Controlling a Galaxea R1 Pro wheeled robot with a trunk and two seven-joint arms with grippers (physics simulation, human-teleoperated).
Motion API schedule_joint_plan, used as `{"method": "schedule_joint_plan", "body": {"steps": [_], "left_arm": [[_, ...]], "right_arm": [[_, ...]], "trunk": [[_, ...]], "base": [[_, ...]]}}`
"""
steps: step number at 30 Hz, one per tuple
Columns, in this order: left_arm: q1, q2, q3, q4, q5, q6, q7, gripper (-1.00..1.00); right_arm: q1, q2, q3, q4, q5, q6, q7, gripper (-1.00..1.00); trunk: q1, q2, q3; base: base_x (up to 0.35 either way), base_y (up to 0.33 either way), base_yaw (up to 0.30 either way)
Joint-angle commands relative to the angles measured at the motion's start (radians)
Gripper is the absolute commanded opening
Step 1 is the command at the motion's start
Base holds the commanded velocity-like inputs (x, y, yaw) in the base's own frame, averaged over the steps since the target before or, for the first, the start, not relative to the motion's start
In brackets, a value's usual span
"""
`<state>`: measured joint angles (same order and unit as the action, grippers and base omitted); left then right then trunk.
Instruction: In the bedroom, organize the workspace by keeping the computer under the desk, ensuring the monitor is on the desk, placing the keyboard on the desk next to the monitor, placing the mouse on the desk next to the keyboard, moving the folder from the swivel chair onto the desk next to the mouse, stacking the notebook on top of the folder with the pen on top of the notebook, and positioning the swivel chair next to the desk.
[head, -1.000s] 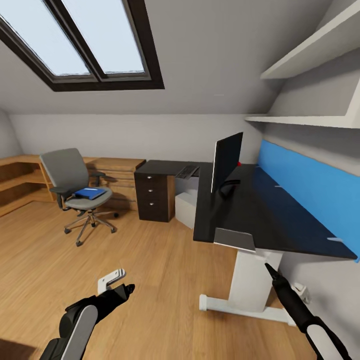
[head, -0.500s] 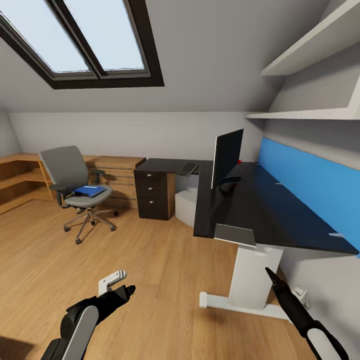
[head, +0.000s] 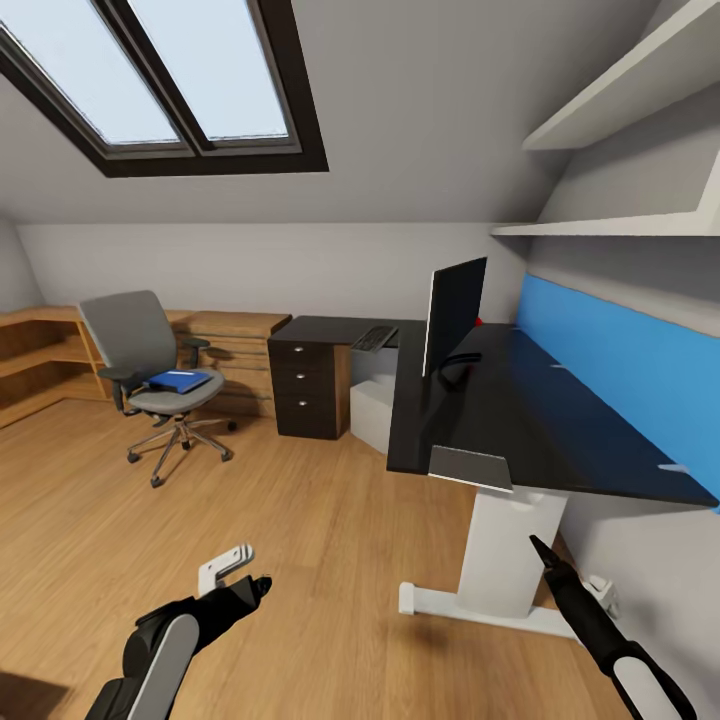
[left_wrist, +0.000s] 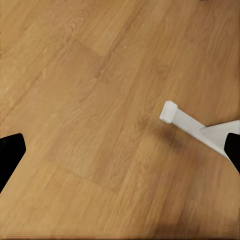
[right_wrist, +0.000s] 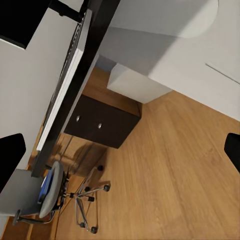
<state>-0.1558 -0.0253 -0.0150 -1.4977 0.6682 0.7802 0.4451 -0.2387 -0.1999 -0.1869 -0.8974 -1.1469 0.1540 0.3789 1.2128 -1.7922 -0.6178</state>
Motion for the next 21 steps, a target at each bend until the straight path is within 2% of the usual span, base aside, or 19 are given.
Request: {"method": "schedule_joint_plan", "body": {"steps": [1,10,16,21], "left_arm": [[-0.001,0.0,0.0,0.001,0.01,0.001,0.01,1.0],[-0.001,0.001,0.0,0.012,0.011,0.001,0.009,1.0],[-0.001,0.001,0.0,0.013,0.01,0.001,0.012,1.0],[-0.001,0.001,0.0,0.013,0.011,0.001,0.015,1.0]], "right_arm": [[-0.001,0.0,-0.002,0.0,-0.01,0.01,0.003,1.0],[-0.001,0.0,0.0,0.0,-0.01,0.01,0.003,1.0],[-0.001,0.0,0.001,-0.001,-0.01,0.01,0.003,1.0],[-0.001,0.0,0.001,-0.001,-0.009,0.009,0.003,1.0]], "trunk": [[0.0,-0.001,-0.001],[0.0,-0.001,-0.001],[0.0,-0.001,-0.001],[-0.019,0.034,0.015]], "base": [[0.0,0.0,0.0],[0.168,0.0,0.0],[0.062,0.0,0.0],[0.011,0.0,0.0]]}}
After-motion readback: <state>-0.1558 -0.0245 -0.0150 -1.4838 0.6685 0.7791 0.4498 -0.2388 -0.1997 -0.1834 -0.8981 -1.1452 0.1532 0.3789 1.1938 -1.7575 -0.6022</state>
